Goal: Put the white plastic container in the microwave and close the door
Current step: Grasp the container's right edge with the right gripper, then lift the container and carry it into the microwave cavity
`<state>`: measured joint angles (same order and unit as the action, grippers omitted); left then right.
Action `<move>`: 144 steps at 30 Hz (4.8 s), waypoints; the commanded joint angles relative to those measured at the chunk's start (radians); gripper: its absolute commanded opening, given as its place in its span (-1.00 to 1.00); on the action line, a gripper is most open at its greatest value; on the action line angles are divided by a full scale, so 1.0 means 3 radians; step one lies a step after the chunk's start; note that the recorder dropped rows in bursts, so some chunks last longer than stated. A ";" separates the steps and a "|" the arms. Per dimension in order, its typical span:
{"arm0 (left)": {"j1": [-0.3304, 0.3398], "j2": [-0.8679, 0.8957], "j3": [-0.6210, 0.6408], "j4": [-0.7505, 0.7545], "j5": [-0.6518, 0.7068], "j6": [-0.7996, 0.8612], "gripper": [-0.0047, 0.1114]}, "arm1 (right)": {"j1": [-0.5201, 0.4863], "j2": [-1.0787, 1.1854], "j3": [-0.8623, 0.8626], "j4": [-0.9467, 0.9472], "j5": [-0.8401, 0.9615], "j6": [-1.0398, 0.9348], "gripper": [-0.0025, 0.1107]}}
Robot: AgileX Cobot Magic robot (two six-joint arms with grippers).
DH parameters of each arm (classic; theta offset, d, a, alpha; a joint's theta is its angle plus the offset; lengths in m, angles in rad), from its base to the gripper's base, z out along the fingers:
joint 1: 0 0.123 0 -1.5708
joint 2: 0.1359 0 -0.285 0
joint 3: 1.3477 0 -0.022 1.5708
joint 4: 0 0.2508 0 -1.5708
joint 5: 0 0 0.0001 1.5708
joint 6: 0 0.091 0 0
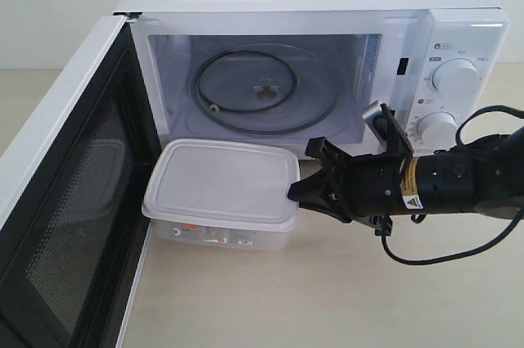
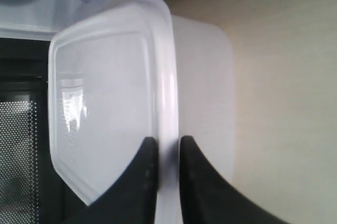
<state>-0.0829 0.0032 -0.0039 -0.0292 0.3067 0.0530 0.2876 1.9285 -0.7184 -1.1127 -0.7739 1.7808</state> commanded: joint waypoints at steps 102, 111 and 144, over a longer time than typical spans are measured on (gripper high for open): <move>0.0006 -0.0011 0.0013 -0.0020 -0.0001 0.0003 -0.84 | -0.0188 -0.1594 0.1592 0.1592 0.0009 -0.0377 -0.96; 0.0006 -0.0011 0.0013 -0.0020 -0.0001 0.0003 -0.84 | 0.0774 -0.1594 0.1564 0.3572 0.0054 -0.1247 -0.96; 0.0006 -0.0011 0.0013 -0.0020 -0.0001 0.0003 -0.84 | 0.1408 -0.0714 0.0338 0.5199 0.0358 -0.1696 -0.96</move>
<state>-0.0829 0.0032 -0.0039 -0.0292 0.3067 0.0530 0.7079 1.6923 -0.5869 0.4303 -0.6418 1.2857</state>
